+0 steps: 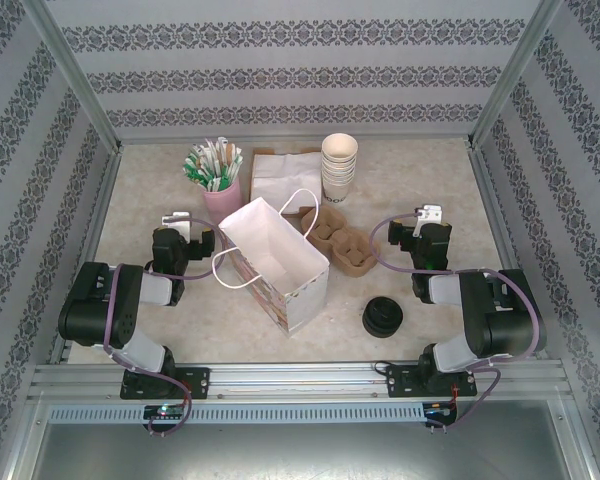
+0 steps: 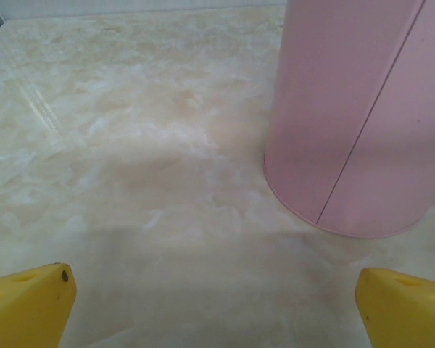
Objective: Pack the takeout coffee
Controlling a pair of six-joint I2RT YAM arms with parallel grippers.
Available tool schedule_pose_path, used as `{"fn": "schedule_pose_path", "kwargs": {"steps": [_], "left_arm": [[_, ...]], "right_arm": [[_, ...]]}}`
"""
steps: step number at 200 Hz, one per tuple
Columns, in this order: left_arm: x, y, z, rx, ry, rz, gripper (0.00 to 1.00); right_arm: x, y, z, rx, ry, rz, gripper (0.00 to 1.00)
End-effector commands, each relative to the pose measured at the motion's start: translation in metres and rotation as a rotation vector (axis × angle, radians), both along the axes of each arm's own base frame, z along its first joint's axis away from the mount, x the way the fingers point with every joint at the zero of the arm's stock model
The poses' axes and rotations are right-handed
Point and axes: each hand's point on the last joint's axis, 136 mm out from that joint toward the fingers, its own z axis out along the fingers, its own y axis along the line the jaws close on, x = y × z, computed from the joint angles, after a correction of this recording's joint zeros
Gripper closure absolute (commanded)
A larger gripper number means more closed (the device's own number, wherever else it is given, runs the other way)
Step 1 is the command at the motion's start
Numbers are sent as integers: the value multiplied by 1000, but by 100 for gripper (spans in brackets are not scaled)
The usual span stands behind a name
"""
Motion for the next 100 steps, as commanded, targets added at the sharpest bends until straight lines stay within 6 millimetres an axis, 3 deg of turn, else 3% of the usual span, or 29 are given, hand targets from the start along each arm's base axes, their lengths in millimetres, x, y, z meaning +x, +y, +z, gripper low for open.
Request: {"fn": "schedule_pose_path", "kwargs": {"steps": [1, 63, 82, 100], "left_arm": [[12, 0, 19, 26, -78, 0, 0], [12, 5, 20, 26, -84, 29, 0], [4, 9, 36, 27, -117, 54, 0], [-7, 21, 62, 22, -138, 132, 0]], "right_arm": [[11, 3, 16, -2, -61, 19, 2], [11, 3, 21, -8, -69, 17, 2], [6, 5, 34, -32, -58, 8, 2], [-6, -3, 47, 9, 7, -59, 2]]}}
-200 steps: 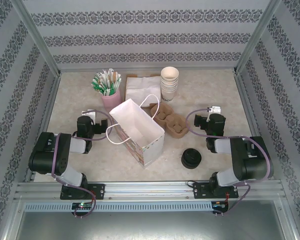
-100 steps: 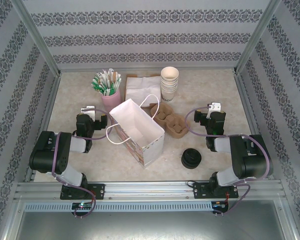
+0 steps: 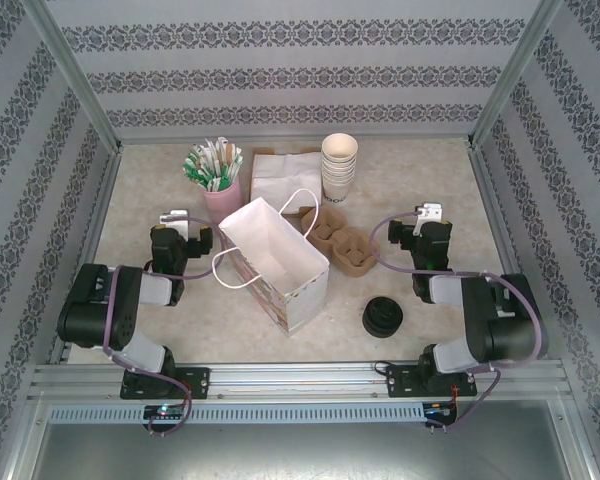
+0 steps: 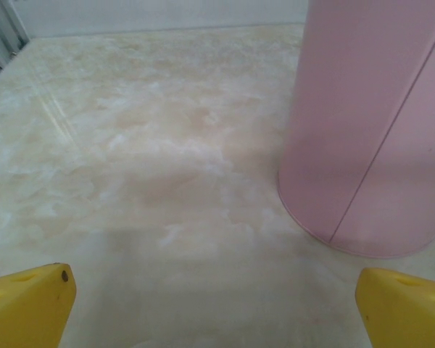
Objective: Pack the takeout coffee
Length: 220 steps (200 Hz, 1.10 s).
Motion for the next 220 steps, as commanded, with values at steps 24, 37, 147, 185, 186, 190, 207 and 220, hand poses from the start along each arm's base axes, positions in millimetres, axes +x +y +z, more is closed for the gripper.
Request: {"fn": "schedule_pose_path", "kwargs": {"steps": [24, 37, 147, 185, 186, 190, 207, 220], "left_arm": [[-30, 30, 76, -104, -116, 229, 0], [-45, 34, 83, -229, -131, 296, 0], [-107, -49, 135, -763, 27, -16, 11], [-122, -58, 133, -807, 128, -25, 25], [-122, -58, 134, -807, 128, -25, 25], [-123, -58, 133, -807, 133, -24, 27], [-126, -59, 130, -810, 155, -19, 31], [-128, -57, 128, -805, 169, 3, 33]], "right_arm": [[-28, -27, 51, 155, 87, -238, 2], [-45, -36, 57, 292, 140, -324, 2], [22, 82, 187, 900, 206, 36, 46], [65, 126, 194, 892, 248, 79, 60], [66, 127, 192, 890, 253, 79, 61], [71, 130, 193, 890, 254, 79, 60], [88, 143, 186, 882, 281, 73, 66], [99, 149, 177, 876, 313, 56, 67]]}}
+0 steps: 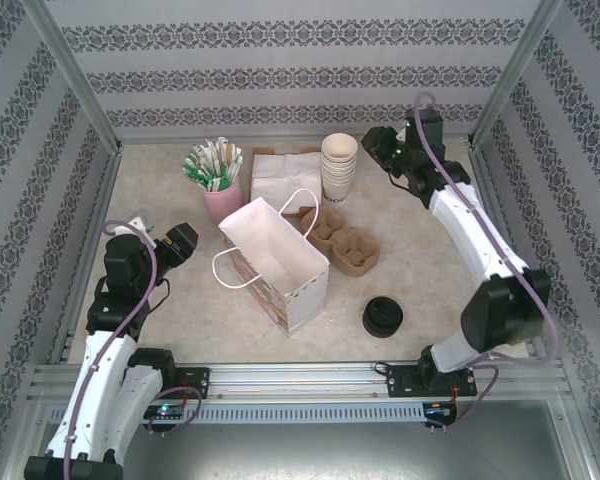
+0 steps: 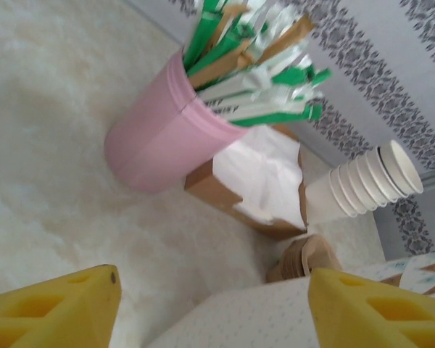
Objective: Pack the takeout coffee
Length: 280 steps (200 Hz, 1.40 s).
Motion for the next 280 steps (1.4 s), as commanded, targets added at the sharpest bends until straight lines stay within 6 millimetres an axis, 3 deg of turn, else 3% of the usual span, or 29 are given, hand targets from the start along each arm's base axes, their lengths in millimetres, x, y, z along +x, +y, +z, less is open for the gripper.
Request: {"fn": "schedule_pose_path", "kwargs": {"steps": [1, 52, 128, 181, 280], "left_arm": [[-14, -1, -10, -22, 88, -5, 33], [-16, 6, -18, -6, 128, 34, 36], [-12, 6, -20, -10, 147, 37, 40], [-10, 7, -18, 4, 145, 40, 41], [-13, 8, -16, 18, 152, 41, 44]], "right_arm": [[14, 6, -16, -17, 78, -25, 67], [36, 2, -45, -90, 152, -70, 70], [53, 13, -59, -113, 173, -50, 72], [54, 14, -60, -165, 169, -57, 72], [53, 16, -59, -224, 176, -44, 84]]}}
